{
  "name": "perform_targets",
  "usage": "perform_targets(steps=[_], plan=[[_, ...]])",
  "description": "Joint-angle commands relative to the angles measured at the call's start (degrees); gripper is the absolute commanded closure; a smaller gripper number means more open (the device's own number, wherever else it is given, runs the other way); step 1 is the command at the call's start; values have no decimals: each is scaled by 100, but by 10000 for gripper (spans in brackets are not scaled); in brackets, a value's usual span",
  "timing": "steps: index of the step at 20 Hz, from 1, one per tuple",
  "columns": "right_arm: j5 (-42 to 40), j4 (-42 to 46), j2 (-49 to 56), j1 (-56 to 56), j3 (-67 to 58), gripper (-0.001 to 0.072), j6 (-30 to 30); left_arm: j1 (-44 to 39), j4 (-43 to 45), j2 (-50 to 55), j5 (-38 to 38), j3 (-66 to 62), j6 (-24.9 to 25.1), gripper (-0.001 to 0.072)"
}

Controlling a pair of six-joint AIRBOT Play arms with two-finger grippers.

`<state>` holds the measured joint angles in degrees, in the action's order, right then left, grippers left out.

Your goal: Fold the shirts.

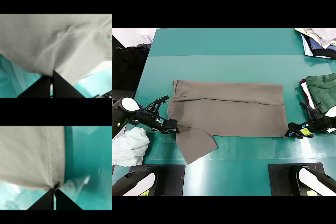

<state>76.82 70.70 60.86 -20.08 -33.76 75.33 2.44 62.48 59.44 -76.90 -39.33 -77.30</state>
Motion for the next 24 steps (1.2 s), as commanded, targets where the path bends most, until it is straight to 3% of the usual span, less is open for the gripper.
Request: perform_targets(steps=[1, 4, 8, 14, 20, 24], plan=[[800, 879, -326, 42, -192, 693, 31, -2, 214, -402, -483, -85, -44, 686], [1078, 1338, -1126, 44, -542, 694, 223, -2, -94, -1027, -1027, -87, -50, 685], [813, 708, -1705, 44, -1091, 694, 278, -2, -313, -1165, -1032, -444, -79, 685], [195, 177, -780, 83, -1773, 694, 275, -2, -243, -1032, 1029, -1154, -74, 685], [-133, 160, 645, 647, -2597, 693, 282, -2, -249, -177, 2096, -1198, -70, 684], [-756, -330, 1453, 890, -3145, 691, 586, 0, -304, 350, 3228, -1213, -151, 684]])
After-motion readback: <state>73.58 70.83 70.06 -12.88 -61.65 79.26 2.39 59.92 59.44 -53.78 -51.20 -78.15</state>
